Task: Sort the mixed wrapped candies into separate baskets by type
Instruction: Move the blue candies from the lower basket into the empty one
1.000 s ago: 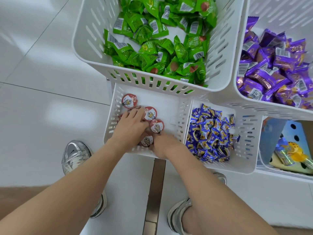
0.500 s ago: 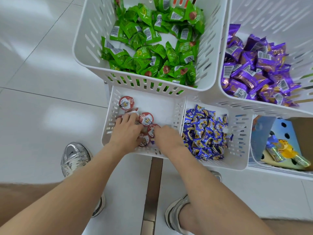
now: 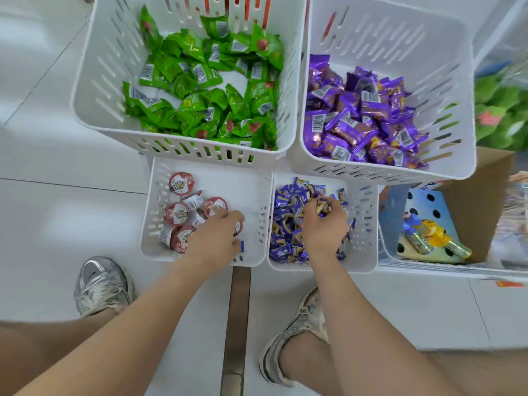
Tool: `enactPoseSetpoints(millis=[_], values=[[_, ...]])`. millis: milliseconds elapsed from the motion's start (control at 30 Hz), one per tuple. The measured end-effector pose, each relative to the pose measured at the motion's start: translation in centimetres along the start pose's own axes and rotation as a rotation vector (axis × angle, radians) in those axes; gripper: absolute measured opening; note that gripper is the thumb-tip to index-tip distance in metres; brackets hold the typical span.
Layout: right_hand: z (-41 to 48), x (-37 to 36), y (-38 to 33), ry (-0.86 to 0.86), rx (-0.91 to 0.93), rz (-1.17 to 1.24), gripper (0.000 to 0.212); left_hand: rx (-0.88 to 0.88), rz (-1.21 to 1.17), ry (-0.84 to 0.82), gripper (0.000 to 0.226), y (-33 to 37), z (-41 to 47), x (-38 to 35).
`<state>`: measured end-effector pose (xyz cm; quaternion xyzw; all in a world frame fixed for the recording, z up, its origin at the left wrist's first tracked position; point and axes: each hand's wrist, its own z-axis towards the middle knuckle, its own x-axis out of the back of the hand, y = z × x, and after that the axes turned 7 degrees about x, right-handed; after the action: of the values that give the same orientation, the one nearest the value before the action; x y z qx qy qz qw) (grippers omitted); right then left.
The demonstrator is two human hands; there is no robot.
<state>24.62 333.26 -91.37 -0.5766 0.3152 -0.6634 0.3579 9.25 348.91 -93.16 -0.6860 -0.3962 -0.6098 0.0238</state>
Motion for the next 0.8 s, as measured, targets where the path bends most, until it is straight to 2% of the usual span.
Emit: enactPoseSetpoints(millis=[100,200,267,300,367,467,533,600,700,800], values=[[1.2,0.9,0.4,-0.118,0.026,-0.019,0.026,-0.01,0.151,-0.034,0.044,0.6,0.1,-0.7],[1.0,1.1,0.4,-0.261,0.1,-0.065,0.042,0.159,0.413,0.089,0.056,-0.2,0.0,-0.9],[0.5,0.7,0.8,-0.245,0.279,-0.297,0.048,0.313,0.529,0.147,0.068,-1.3,-0.2,-0.8],[0.0,0.5,0.8,-0.212,0.374,-0.372,0.048,0.369,0.539,0.171,0.073,-2.0,-0.2,-0.7],[-1.3,-0.7,0.6,-0.198,0.566,-0.346,0.043,0.42,0.531,0.139,0.078,-3.2,-0.3,-0.3],[-3.8,-2.8,-0.4,-0.319,0.831,-0.288,0.03,0.419,0.401,0.001,0.077,-3.7,-0.1,-0.2],[-5.3,-4.5,-1.0,-0.409,1.004,-0.398,0.024,0.403,0.33,0.001,0.077,-3.9,0.2,0.2],[-6.5,-6.1,-1.5,-0.549,1.124,-0.554,0.03,0.37,0.269,0.021,0.07,-4.5,0.5,0.4],[-7.7,-7.8,-2.2,-0.815,0.999,-0.744,0.043,0.284,0.207,0.038,0.054,-5.7,0.6,0.9],[-8.0,-8.9,-2.4,-0.852,0.866,-0.845,0.067,0.201,0.232,0.114,0.05,-6.8,0.6,1.4]])
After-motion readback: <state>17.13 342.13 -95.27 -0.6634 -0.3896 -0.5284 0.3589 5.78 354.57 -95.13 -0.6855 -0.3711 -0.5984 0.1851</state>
